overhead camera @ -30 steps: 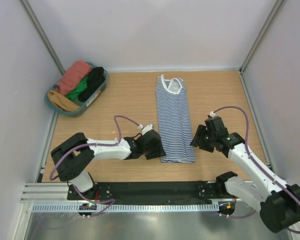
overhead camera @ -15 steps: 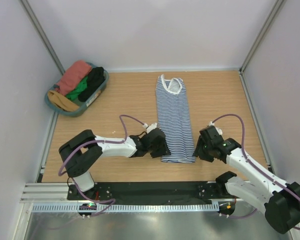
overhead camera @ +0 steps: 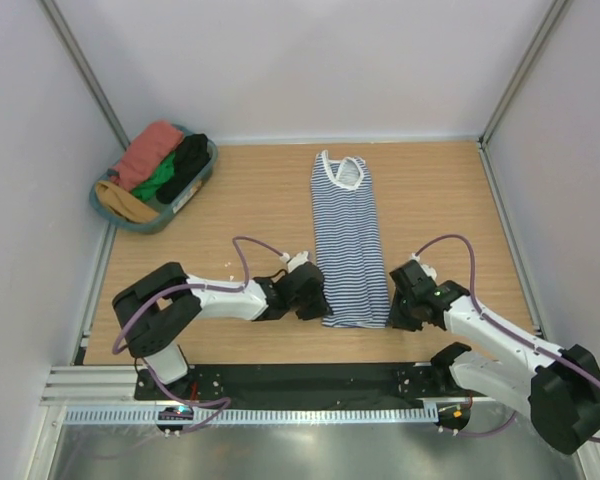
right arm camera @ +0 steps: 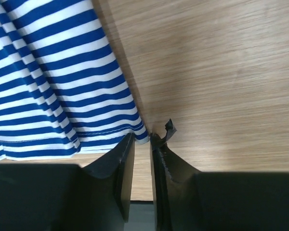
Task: Fold and stack the tank tops
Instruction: Fold the tank top
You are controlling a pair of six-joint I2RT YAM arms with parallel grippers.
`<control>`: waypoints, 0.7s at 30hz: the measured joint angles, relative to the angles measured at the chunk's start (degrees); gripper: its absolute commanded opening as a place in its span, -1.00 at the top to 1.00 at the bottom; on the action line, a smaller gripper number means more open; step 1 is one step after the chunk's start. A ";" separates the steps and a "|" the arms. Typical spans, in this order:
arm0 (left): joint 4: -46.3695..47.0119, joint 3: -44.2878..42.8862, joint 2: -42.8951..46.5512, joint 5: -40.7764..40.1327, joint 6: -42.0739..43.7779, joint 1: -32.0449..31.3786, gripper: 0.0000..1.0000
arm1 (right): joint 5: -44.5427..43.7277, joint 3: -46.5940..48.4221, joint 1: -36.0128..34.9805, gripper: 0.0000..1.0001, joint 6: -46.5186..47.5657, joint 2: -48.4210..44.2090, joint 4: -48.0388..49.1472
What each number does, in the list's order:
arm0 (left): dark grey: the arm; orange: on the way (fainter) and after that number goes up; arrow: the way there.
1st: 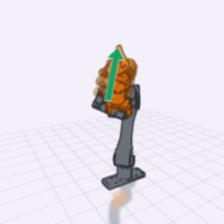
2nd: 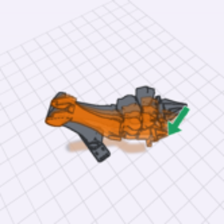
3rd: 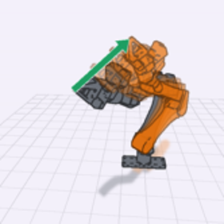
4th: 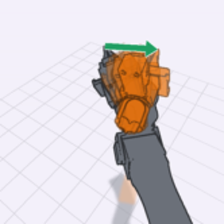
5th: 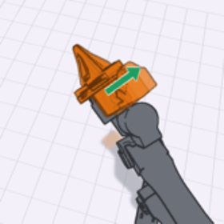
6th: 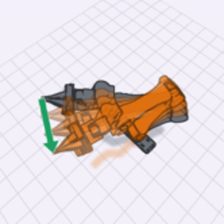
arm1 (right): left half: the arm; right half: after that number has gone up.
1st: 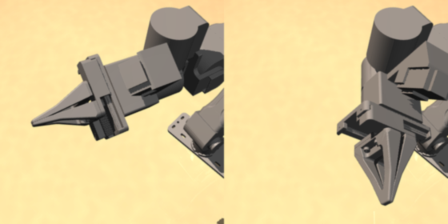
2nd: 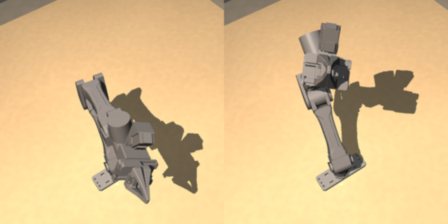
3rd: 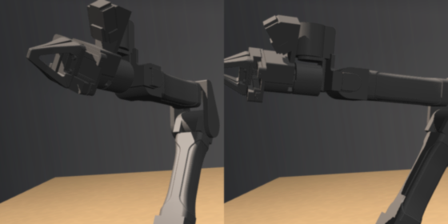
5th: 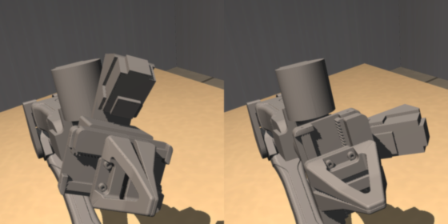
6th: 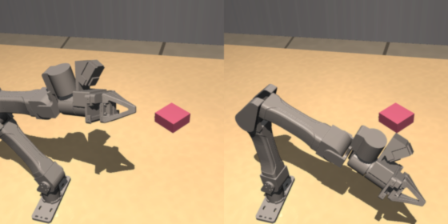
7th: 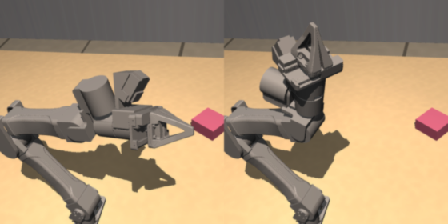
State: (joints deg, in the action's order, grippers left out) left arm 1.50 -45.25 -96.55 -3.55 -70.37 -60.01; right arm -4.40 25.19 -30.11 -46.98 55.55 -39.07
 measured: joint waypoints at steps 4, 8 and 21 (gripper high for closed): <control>0.04 1.53 1.42 -0.07 -0.02 0.02 0.64 | -0.09 -0.13 -2.19 0.73 -1.14 0.24 0.96; -1.22 3.23 3.72 -0.31 0.02 0.04 0.46 | -0.07 -0.13 -4.52 0.89 -2.32 0.17 1.29; -6.84 7.91 11.91 -0.70 -0.46 -0.15 0.10 | -1.99 2.14 -13.40 0.96 -6.36 -1.05 -0.24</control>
State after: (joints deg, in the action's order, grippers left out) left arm -5.34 -37.34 -84.64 -4.25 -70.83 -60.16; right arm -6.39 27.33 -43.51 -53.34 54.50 -39.31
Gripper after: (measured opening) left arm 0.455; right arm 0.056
